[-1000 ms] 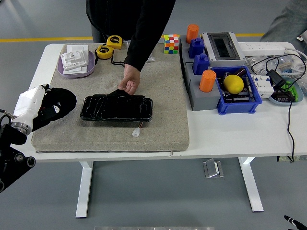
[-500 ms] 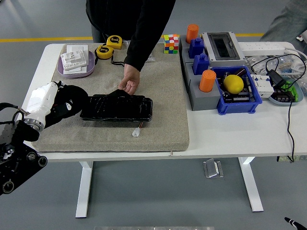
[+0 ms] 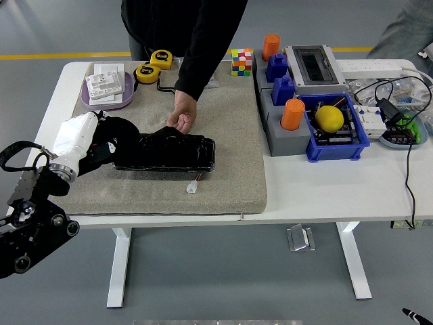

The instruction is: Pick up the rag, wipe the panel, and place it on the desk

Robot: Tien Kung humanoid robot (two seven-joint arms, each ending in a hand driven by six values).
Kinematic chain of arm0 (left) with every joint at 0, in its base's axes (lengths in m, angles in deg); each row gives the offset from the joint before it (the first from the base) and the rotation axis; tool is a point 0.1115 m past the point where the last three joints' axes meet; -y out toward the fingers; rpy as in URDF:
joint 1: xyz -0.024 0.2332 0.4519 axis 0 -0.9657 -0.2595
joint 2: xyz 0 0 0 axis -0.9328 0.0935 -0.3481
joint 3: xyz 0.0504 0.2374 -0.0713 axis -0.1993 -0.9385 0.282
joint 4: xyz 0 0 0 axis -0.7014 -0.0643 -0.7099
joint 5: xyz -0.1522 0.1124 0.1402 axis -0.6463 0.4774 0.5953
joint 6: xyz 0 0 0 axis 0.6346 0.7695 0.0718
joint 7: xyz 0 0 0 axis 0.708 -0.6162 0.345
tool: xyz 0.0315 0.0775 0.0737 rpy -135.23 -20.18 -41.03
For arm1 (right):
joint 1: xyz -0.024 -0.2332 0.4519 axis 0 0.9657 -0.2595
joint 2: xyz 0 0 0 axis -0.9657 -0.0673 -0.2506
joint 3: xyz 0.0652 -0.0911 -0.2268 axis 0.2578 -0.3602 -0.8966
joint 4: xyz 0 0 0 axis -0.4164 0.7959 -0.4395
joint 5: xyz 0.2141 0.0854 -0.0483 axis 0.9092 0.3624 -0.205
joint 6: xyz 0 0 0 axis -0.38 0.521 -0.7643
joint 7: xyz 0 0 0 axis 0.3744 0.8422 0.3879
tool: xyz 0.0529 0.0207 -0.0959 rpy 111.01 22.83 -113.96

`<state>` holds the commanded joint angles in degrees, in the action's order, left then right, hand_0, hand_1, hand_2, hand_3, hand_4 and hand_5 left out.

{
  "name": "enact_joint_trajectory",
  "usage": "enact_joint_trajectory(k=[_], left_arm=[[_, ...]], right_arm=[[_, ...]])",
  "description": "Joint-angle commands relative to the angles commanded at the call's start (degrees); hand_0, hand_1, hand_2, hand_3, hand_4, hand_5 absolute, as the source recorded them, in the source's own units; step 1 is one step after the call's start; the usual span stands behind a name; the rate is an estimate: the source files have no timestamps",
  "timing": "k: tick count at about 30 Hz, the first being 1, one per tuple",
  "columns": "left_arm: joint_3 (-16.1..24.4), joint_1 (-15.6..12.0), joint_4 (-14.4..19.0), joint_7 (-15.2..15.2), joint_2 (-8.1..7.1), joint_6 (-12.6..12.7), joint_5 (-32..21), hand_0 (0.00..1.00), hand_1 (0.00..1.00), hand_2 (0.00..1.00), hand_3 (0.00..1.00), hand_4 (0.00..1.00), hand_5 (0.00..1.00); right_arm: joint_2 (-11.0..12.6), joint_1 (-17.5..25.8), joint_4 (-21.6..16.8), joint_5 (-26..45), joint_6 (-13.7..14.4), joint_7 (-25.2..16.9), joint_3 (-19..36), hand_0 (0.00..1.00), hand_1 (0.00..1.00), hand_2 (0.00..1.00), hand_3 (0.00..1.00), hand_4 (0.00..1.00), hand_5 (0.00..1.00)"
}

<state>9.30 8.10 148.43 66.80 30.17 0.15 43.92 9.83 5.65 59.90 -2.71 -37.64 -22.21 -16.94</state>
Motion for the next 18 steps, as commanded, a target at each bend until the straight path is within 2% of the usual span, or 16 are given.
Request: enact_joint_trajectory(k=[18], left_arm=[[-6.2, 3.9, -1.3, 0.1, 3.94, 0.3, -0.7, 0.197, 0.204, 0.509, 0.450, 0.151, 0.002]], right_arm=[[0.7, -0.3, -0.1, -0.1, -0.2, 0.0, 0.0, 0.769, 0.581, 0.707, 0.617, 0.998, 0.566]])
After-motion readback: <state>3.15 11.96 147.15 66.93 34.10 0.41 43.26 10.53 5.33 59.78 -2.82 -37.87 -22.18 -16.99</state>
